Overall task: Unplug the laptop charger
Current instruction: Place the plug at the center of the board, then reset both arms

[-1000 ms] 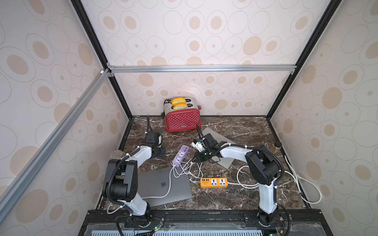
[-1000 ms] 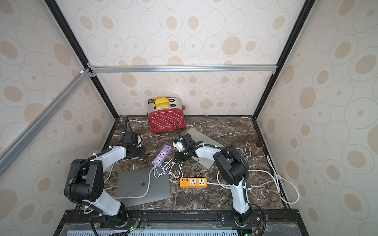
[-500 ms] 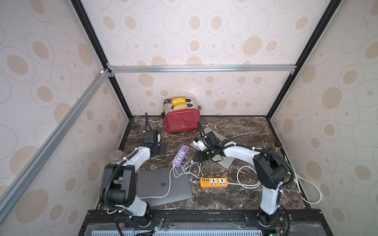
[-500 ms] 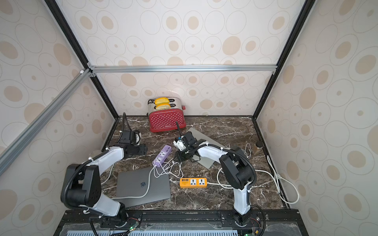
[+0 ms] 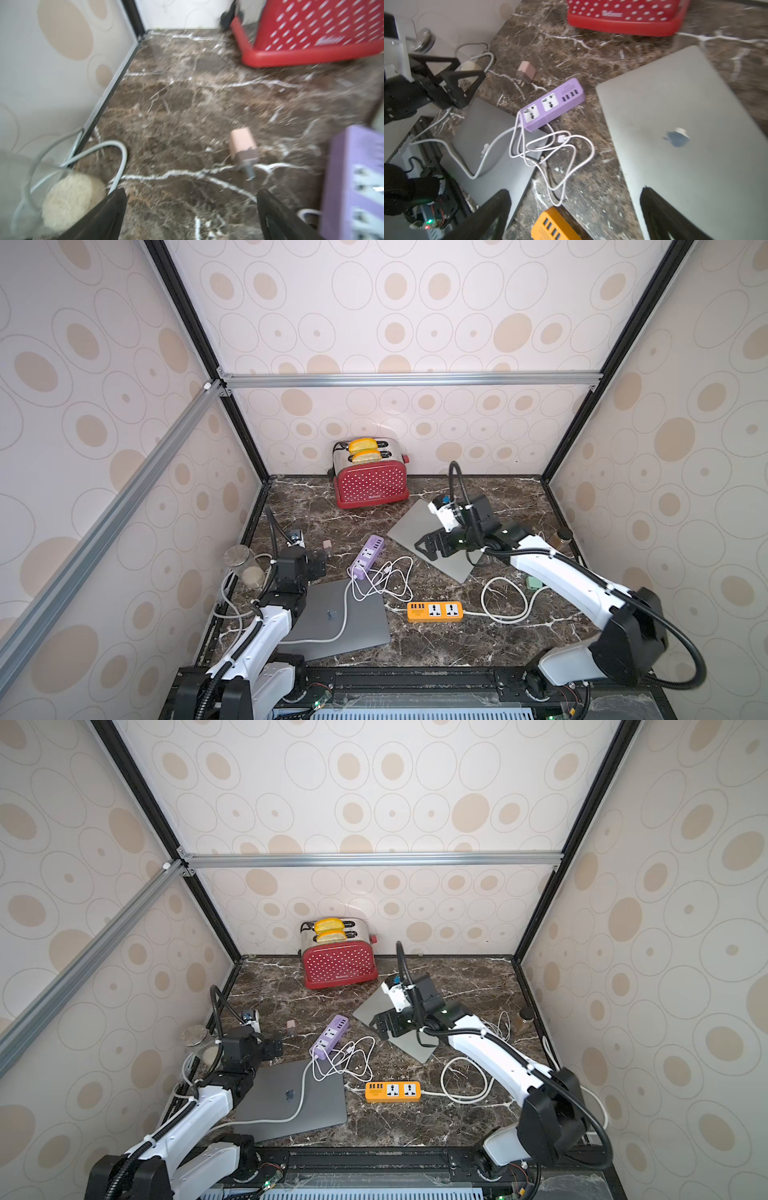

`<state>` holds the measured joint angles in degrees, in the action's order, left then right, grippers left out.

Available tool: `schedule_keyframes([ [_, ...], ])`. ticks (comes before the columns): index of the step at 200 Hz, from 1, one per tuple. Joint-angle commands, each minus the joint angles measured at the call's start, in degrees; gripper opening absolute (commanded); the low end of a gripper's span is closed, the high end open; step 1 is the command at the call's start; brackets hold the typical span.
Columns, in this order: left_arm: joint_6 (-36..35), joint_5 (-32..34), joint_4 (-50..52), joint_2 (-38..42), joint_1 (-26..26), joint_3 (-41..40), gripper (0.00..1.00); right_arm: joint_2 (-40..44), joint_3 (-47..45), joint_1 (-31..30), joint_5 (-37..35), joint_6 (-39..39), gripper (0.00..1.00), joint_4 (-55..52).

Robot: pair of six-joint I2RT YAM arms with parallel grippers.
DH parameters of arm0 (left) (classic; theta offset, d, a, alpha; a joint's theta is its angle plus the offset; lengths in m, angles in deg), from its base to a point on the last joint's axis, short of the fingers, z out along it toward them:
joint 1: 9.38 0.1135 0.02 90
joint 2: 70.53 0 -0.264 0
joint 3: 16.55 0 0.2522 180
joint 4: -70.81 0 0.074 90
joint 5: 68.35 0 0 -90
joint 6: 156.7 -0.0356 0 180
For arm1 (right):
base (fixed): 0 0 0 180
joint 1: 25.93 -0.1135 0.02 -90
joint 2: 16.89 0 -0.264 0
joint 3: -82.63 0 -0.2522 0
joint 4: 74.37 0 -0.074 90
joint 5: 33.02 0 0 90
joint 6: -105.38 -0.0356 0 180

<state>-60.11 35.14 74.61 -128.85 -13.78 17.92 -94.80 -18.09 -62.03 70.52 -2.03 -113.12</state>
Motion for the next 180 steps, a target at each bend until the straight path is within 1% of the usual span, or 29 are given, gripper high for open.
schedule_keyframes([
  [1,-3.62,5.22,-13.16,-3.08,0.38,-2.26,0.99,9.5,-5.11,2.93,-11.54,3.51,1.0,-3.21],
  [9,-4.03,4.83,-16.25,-4.51,0.44,-2.84,0.99,12.91,-7.22,3.77,-16.19,5.01,1.0,-3.71],
  [18,-4.63,3.0,-14.57,-5.12,0.45,-1.87,0.99,16.59,-9.88,4.55,-21.21,7.21,1.0,-3.97],
  [39,-5.58,1.61,-21.39,-7.95,0.61,-2.6,0.99,25.16,-18.73,5.5,-30.66,15.56,1.0,0.03],
  [47,-5.8,1.39,-23.03,-9.43,0.75,-2.22,0.99,28.22,-22.85,5.63,-34.17,19.0,1.0,3.0],
  [62,-6.82,-0.37,-25.81,-12.68,0.96,-1.03,0.99,34.28,-31.53,6.18,-38.3,26.07,1.0,11.55],
  [70,-7.18,-1.34,-27.04,-14.52,1.06,-0.19,0.99,37.1,-36.05,6.81,-41.55,27.9,1.0,17.17],
  [79,-7.3,-2.72,-29.02,-16.47,1.31,0.34,0.99,39.55,-40.12,8.39,-43.58,28.08,1.0,22.13],
  [91,-7.64,-4.76,-32.46,-18.97,1.56,0.83,0.99,41.85,-44.64,11.76,-42.3,27.25,1.0,27.17],
  [103,-8.52,-4.92,-31.88,-20.76,1.8,2.08,0.99,42.84,-48.49,15.8,-40.97,24.6,1.0,31.1],
  [117,-8.26,-5.72,-42.66,-25.59,2.83,-1.02,0.99,43.15,-51.97,20.83,-37.73,22.12,1.0,34.43],
  [120,-7.8,-5.88,-45.04,-27.19,3.15,-1.68,0.99,43.11,-52.58,21.11,-37.19,21.89,1.0,35.19],
  [125,-6.98,-6.5,-49.17,-29.59,3.95,-2.18,0.99,42.98,-53.58,23.84,-36.5,21.3,1.0,36.42],
  [129,-6.64,-6.83,-50.53,-30.8,4.35,-2.09,0.99,42.88,-54.29,25.02,-36.09,20.93,1.0,37.33],
  [132,-6.51,-6.85,-50.39,-30.98,4.49,-1.67,0.99,42.72,-54.7,25.82,-35.54,20.57,1.0,37.99],
  [141,-6.15,-6.2,-43.29,-29.14,4.64,0.28,0.99,42.15,-55.69,28.41,-33.45,19.72,1.0,39.52],
  [145,-6.22,-6.48,-41.68,-28.8,4.65,0.81,0.99,41.87,-55.92,29.36,-32.43,19.19,1.0,39.91],
  [161,-6.42,-6.88,-45.75,-29.83,4.65,-0.38,0.99,39.76,-57.31,31.39,-29.86,18.09,1.0,44.24],
  [180,-6.43,-6.65,-44.24,-29.64,4.61,0.2,0.99,33.84,-58.79,32.12,-24.92,18.95,1.0,52.8],
])
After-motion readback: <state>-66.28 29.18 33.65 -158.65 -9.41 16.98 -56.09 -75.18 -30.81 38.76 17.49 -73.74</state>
